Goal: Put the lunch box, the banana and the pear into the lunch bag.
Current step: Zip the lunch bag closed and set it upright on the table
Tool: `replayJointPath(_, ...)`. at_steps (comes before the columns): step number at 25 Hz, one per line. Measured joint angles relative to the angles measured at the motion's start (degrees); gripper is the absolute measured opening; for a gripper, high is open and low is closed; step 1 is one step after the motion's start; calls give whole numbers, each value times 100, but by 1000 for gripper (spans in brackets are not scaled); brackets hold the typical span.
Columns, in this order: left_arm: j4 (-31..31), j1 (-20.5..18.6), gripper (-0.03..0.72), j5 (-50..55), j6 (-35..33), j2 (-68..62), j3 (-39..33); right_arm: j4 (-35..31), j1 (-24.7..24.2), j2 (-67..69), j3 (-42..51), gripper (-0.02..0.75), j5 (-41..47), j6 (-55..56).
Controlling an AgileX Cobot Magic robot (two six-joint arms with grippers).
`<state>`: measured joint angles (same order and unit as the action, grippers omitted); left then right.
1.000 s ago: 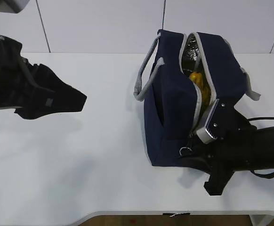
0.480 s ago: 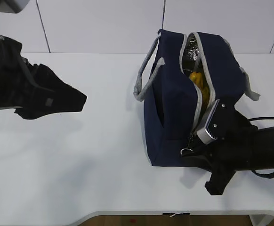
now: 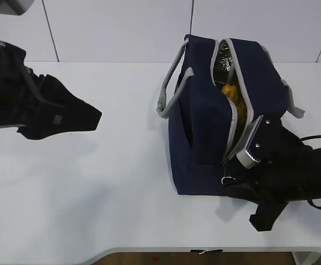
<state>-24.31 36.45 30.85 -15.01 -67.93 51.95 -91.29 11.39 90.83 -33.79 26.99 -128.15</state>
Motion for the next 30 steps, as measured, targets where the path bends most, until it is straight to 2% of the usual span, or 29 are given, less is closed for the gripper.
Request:
replayJointPath(11,-12,0,317,-4,0,0,0,1063,0,-818,-52,6,11,890)
replayJointPath(22,-31,0,317,-14,0,0,0,1370,0,-1621,-94,6,11,927)
replayJointPath(30,-150,0,317,-129,0,0,0,1579,0,-1719,-749,6,407,1089)
